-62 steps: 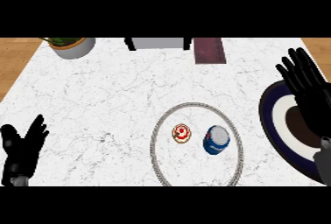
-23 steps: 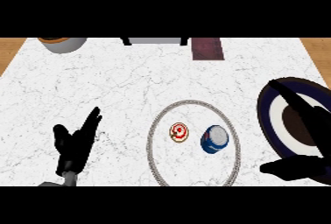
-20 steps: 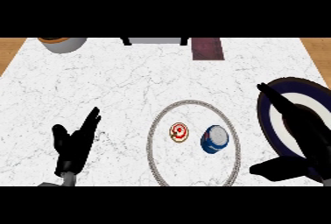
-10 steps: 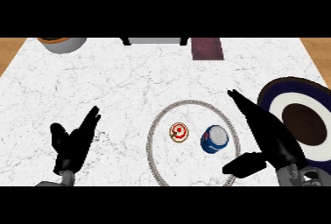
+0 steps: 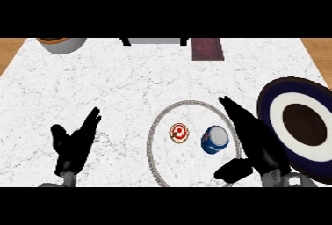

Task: Pick the can from the placemat and place it in the plate

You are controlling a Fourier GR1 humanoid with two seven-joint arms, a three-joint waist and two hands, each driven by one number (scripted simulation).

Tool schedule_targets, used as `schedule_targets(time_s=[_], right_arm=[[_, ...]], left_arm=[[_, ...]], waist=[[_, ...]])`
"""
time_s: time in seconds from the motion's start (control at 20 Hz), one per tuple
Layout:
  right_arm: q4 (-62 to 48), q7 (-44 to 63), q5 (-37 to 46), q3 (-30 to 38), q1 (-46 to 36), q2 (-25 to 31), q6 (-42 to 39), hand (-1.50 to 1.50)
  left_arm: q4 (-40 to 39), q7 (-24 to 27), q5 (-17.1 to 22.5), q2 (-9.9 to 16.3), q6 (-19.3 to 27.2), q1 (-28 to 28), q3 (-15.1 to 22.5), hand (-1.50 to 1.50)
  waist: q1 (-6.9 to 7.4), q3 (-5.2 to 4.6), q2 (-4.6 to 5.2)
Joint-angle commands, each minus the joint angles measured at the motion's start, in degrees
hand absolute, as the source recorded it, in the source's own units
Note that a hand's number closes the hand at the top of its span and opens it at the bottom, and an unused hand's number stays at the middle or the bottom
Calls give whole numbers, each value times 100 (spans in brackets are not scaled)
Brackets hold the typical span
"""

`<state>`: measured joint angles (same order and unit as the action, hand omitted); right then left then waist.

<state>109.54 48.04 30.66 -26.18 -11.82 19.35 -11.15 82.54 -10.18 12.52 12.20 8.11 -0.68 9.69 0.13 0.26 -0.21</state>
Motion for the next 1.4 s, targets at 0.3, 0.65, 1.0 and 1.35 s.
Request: schedule_targets(time_s=[0.3,0.65,1.0,1.35], right_arm=[[-780,-357,803,277,-43,-485,-237,-150],[-1474,-811,1006,335,-9,-823,-293,-150],[-1653,-1581,1591,-56,266,-578,-194,150],[-1916,-1519,2147,129,-42,-1051,-125,150]], left_arm=[[232,-305,-124,-109,-260,-179,-165,0],[329,-295,-250,-255,-254,-296,-270,0],[-227,-185,-333,-415,-319,127,-392,0],[-23,-282,-463,-496,-343,1,-470,0]], waist=[[-1,-26,18],[6,-26,19],[-21,-26,20],[-8,-27,18]])
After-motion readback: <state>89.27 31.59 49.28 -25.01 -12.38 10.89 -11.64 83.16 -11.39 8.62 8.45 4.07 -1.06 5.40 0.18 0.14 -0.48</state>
